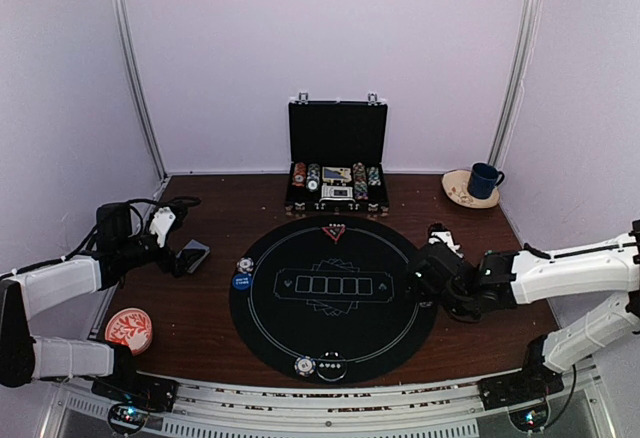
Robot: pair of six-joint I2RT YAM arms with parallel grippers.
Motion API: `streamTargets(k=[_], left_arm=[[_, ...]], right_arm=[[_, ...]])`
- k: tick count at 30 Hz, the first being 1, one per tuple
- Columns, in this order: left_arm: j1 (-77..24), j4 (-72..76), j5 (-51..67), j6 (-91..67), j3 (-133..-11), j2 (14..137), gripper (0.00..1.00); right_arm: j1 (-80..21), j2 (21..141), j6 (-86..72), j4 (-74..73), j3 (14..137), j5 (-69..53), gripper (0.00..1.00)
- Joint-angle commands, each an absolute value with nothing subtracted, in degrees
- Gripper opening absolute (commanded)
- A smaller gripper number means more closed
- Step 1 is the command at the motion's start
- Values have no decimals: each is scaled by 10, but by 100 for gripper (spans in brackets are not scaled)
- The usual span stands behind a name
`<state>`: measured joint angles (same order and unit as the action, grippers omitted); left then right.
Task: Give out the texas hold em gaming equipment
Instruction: Place the poker chips pile in the big blind area, then pick up the pile of poker chips from the pile of poker chips.
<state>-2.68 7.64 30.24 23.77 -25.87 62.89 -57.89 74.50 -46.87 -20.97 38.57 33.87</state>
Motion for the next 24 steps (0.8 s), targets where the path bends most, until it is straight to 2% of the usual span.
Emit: streamTargets(k=[1,5,16,24], left_arm=[[-28,99,303,243,-258,625,98],[-28,97,302,243,-259,621,98],[-28,96,302,243,-258,618,98],[-28,98,304,242,-257,620,98]], right_arm=[[-568,706,-440,-272,417,384,91],[-527,688,-411,-286,436,381,97],[-333,648,-345,-247,400,325,100],[-211,671,-345,-192,380,295,100]])
